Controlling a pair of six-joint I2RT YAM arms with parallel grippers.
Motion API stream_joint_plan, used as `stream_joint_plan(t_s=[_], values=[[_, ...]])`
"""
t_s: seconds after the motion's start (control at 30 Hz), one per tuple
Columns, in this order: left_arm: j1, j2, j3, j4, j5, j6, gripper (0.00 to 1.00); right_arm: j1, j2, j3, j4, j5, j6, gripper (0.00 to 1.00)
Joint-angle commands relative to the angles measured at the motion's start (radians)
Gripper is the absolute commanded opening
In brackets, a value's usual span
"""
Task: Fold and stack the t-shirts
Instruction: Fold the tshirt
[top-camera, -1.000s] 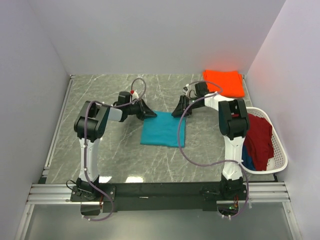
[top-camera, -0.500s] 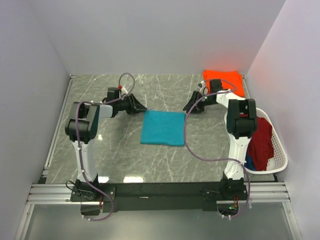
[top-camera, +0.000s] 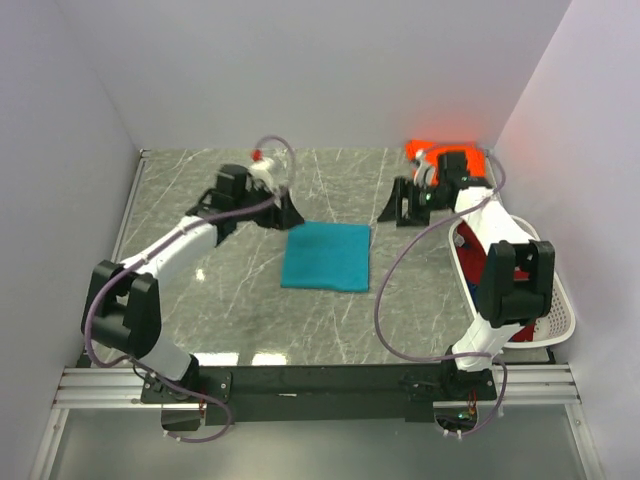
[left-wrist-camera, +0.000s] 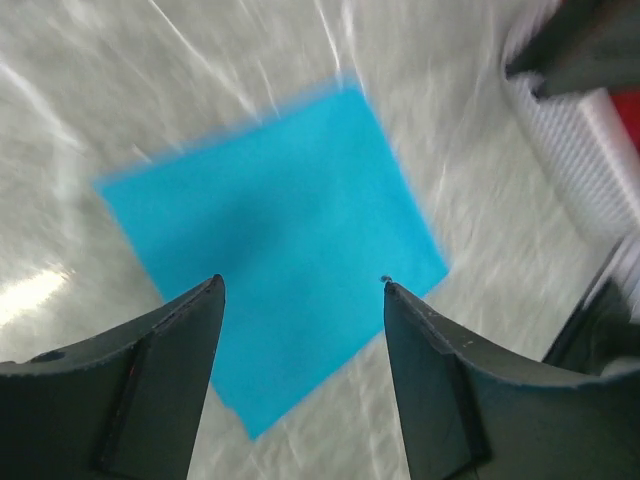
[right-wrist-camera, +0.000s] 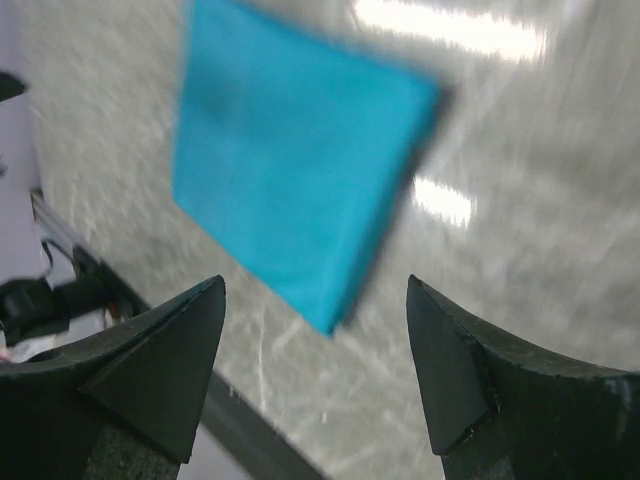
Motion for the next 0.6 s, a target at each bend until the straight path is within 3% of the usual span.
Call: stream_joint_plan(t_s=[0.0,0.1,0.17,0.33,0.43,0.57], values=[[-0.213,-0.071,-0.080,-0.131,-0.147,0.256,0.71,-0.002,0.000,-0.151,-0.047,0.004,0.003,0.79],[-0.326,-0.085,-0.115,-0.145,-0.220,0.410,0.67,-0.020,-0.038,-0.241,0.020,-0.039,0.051,0.80],[-0.382,-0.100,-0.137,-0.143,-0.265,0.522,0.58,-0.025,-0.050,-0.261,0.047,-0.045,0.081,0.80],[-0.563,-0.241,-0.277,0.054,-0.334,0.871,0.54,-0.023,-0.064,-0.298,0.121,-0.060,0.221,0.78],[-0.650,-0.222,-0.321,0.194,-0.355,0.985,0.52,-0.021,-0.095,-0.352,0.177,-0.025,0.302,0.76],[-0.751,-0.073,-0.305,0.337,-0.420,1.002,0.48,-0.023,-0.101,-0.375,0.172,0.033,0.368,0.73]])
